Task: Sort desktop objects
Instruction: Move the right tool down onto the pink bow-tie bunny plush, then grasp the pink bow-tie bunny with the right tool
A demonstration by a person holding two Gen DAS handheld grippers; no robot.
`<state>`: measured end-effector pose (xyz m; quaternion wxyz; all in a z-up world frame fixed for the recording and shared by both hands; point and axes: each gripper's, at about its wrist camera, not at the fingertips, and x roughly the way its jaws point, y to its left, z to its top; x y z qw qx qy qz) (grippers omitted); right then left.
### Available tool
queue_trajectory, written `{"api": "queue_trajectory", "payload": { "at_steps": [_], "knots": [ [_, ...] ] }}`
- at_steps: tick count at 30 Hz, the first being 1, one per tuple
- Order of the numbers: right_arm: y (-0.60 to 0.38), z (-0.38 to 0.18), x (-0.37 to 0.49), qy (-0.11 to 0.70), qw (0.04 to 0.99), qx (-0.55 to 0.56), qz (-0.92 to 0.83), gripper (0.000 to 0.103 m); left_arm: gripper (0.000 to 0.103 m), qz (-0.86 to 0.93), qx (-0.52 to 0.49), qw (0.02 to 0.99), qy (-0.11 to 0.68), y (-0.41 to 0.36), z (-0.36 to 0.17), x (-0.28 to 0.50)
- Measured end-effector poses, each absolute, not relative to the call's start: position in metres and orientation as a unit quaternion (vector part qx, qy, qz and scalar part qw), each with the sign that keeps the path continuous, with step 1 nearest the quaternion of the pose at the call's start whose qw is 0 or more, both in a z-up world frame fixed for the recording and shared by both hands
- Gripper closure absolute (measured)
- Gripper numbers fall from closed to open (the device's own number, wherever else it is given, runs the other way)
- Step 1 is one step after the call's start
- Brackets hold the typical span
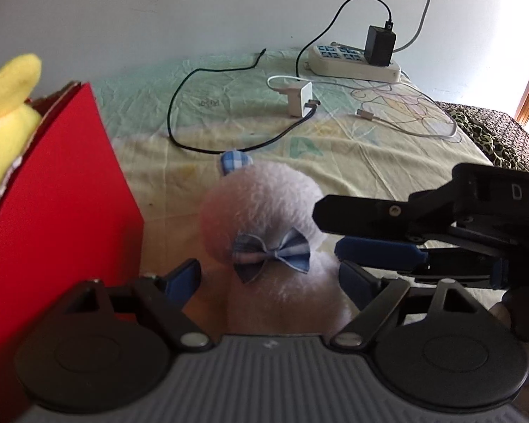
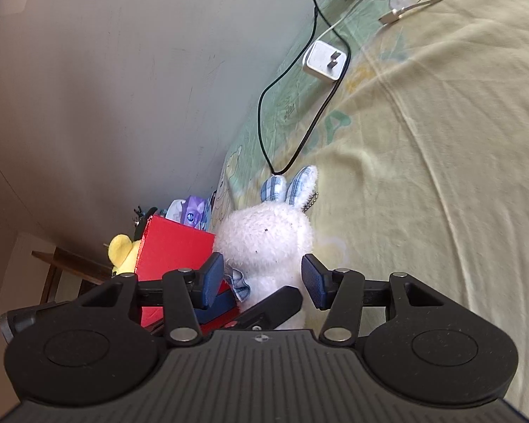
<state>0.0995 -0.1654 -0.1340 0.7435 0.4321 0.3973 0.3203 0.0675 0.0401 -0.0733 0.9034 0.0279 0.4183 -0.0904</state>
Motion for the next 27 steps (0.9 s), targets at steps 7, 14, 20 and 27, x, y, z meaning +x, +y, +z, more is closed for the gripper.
{"api": "queue_trajectory", "payload": {
  "at_steps": [7,14,20,27],
  "knots": [
    [-0.152,-0.14,0.116,0.406,0.739,0.422,0.334,0.049,0.024,-0.102,0.02,0.897,0.429,0.041,-0.079,0.077],
    [-0.151,-0.138,0.115,0.41,0.743,0.408,0.336,0.05,0.028,-0.111,0.025,0.894,0.434,0.038,-0.08,0.079],
    [-0.156,-0.136,0.105,0.412,0.744,0.407,0.333,0.058,0.028,-0.122,0.028,0.89,0.438,0.035,-0.077,0.072],
    [-0.172,-0.126,0.072,0.41,0.756,0.401,0.315,0.058,0.028,-0.15,0.027,0.885,0.44,0.026,-0.072,0.048]
  ]
}}
